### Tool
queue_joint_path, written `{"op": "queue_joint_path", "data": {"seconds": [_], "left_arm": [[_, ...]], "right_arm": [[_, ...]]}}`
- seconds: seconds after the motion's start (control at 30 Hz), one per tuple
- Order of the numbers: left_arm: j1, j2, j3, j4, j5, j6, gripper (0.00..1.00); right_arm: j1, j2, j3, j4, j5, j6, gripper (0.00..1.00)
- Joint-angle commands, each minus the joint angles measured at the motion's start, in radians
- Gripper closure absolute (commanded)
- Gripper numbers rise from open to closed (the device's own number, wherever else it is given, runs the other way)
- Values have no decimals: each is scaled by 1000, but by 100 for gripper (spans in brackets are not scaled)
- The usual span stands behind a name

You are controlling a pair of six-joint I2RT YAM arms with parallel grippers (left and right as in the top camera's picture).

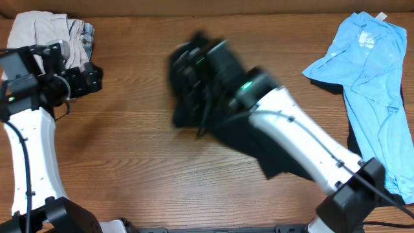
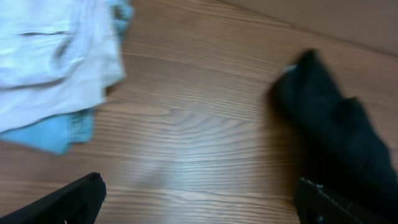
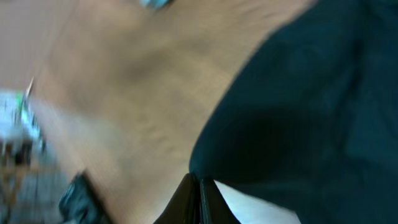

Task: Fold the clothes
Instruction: 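Drag the black t-shirt left onto the table center with right gripper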

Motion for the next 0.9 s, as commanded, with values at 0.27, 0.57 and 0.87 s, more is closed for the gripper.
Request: {"op": "queue_joint_path", "data": {"seconds": [0.27,0.57,0.87], "left_arm": [[34,2,24,-7,-29,54,0],[-210,3,14,-164,-74,167,0],[-583,60,-19,-183,-418,173,0]], "right_arm": [[37,-17,22,-120,47,57,18],[-268,-18,22,-162,58,57,0],[-582,-17,22,-195,58,56,0]]}}
